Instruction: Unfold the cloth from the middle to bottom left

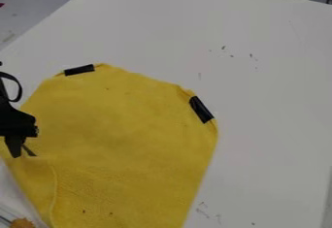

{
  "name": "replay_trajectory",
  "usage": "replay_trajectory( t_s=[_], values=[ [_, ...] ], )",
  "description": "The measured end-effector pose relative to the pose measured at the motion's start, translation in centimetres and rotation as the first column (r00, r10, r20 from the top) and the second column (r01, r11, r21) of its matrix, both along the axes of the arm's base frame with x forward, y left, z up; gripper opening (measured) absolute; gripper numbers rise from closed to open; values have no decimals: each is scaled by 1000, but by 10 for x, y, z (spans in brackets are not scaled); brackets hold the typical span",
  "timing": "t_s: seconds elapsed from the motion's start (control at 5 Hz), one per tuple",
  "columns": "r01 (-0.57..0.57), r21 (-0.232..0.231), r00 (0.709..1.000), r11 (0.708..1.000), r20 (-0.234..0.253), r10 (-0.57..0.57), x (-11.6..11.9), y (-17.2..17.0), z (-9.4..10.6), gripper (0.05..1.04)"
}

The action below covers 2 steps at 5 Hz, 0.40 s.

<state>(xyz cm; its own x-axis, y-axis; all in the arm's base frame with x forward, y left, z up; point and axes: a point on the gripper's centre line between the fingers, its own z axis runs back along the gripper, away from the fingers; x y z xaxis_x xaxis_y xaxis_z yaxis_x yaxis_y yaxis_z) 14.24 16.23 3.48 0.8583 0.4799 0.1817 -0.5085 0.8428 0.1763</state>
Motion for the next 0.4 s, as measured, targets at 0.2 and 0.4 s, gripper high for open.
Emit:
replay_trajectory(
  t_s=[0.2,0.4],
  values=[
    [24,38,999,999,-28,-23,-1,8,16,1005],
    [76,56,996,996,-54,-73,7,14,28,1005]
  ],
)
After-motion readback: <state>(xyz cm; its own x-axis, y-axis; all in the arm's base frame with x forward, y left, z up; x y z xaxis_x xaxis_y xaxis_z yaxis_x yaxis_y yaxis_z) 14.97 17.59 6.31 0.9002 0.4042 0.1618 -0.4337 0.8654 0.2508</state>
